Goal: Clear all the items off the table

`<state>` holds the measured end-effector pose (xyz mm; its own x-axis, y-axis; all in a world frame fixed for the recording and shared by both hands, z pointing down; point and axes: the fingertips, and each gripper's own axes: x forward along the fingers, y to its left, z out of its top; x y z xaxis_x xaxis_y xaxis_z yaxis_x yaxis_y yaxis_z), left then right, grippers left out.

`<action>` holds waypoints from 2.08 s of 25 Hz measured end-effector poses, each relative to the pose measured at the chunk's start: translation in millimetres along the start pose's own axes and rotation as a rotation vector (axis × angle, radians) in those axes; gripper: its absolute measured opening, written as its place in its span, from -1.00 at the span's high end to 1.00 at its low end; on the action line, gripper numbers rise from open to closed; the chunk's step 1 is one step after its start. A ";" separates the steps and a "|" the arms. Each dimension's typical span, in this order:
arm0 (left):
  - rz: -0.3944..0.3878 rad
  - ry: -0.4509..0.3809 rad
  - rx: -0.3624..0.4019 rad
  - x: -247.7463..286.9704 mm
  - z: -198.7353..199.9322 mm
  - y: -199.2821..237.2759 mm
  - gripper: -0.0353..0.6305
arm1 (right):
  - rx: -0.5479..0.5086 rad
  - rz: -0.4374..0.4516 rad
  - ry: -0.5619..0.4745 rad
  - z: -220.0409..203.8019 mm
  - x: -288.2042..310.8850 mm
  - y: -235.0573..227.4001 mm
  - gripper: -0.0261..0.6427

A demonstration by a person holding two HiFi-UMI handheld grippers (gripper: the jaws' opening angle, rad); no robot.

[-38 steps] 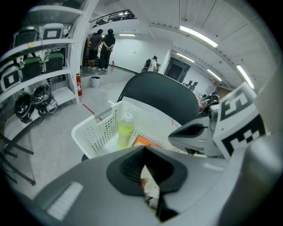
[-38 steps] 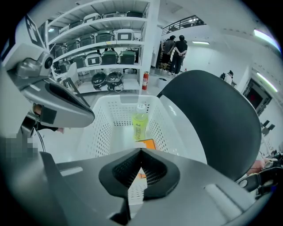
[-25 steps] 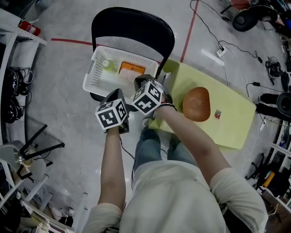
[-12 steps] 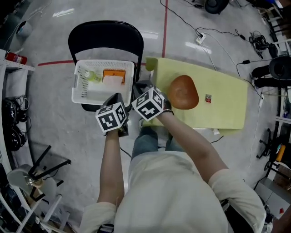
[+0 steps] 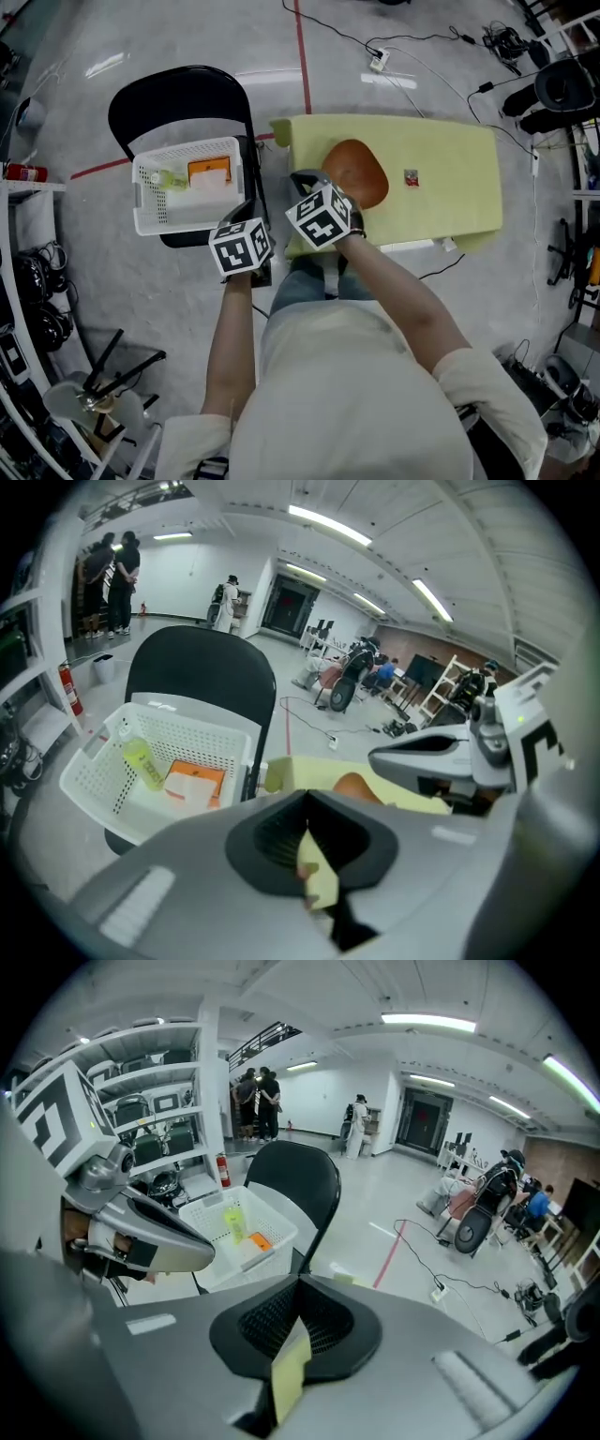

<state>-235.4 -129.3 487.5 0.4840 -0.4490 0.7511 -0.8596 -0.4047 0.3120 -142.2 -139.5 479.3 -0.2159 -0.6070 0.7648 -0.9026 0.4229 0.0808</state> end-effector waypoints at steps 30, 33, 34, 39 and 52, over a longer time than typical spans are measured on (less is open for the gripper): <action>-0.139 0.086 0.147 119.2 -41.8 -262.1 0.87 | 0.247 -0.134 0.086 -230.1 -106.4 -224.2 0.93; -0.140 0.104 0.156 133.8 -51.0 -277.9 0.87 | 0.268 -0.148 0.106 -255.7 -108.3 -242.3 0.93; -0.141 0.112 0.158 138.9 -54.4 -283.6 0.87 | 0.270 -0.152 0.116 -265.0 -108.3 -248.4 0.93; -0.151 0.143 0.171 167.2 -72.5 -312.1 0.87 | 0.255 -0.162 0.162 -310.2 -101.4 -277.1 0.93; -0.140 0.223 0.174 229.3 -114.8 -335.9 0.87 | 0.223 -0.105 0.261 -389.5 -40.3 -303.6 0.64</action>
<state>145.5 -4.9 621.7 0.5313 -0.2010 0.8230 -0.7368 -0.5891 0.3318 285.6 18.7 672.9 -0.0413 -0.4352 0.8994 -0.9801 0.1927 0.0482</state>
